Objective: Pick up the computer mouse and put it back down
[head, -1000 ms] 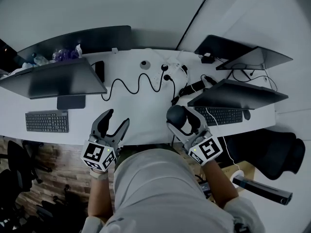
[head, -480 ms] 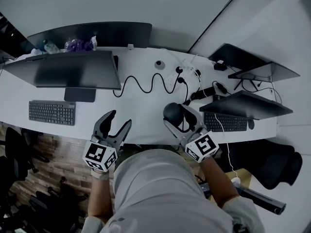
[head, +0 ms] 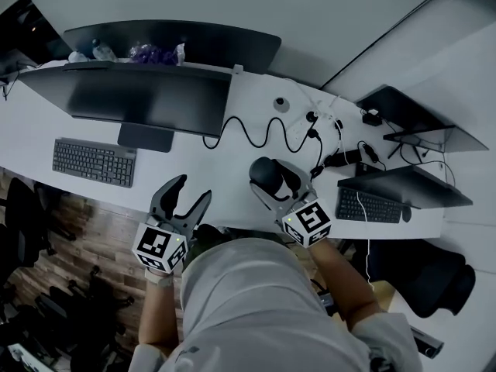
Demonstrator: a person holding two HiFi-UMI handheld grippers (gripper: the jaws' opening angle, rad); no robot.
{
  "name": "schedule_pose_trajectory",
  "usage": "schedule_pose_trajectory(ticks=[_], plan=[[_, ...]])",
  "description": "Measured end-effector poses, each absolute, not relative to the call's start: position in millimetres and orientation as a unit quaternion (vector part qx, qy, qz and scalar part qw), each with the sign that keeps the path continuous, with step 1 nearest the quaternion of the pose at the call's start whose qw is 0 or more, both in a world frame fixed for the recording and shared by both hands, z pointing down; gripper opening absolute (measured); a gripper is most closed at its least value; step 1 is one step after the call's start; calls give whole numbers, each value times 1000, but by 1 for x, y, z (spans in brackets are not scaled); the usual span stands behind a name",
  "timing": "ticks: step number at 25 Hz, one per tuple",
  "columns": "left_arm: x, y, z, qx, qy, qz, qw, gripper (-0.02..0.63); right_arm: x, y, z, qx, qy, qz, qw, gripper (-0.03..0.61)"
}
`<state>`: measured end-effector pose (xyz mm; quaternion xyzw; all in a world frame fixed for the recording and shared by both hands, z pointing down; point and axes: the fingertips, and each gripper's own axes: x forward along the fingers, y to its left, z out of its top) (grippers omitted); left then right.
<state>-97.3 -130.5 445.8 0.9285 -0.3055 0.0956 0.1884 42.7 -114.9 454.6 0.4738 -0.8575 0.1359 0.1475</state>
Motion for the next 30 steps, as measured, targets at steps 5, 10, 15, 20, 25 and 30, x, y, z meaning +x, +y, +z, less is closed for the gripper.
schedule_pose_trajectory(ticks=[5,10,15,20,25,30], plan=[[-120,-133,456,919,-325,99,200,267,13,-135,486,448,-864,152,169,295],[-142,-136,466,907,-347,102,215,267,-16,-154,515,427,-868,166,190,295],[-161,-135,474,896,-371,105,221,267,-40,-166,549,402,-872,177,213,295],[-177,-129,482,882,-394,109,232,267,-57,-170,586,382,-871,190,242,295],[-190,-124,489,869,-415,112,243,267,-66,-175,619,369,-867,198,269,295],[-197,-119,495,861,-427,114,251,267,-73,-180,641,365,-862,202,287,295]])
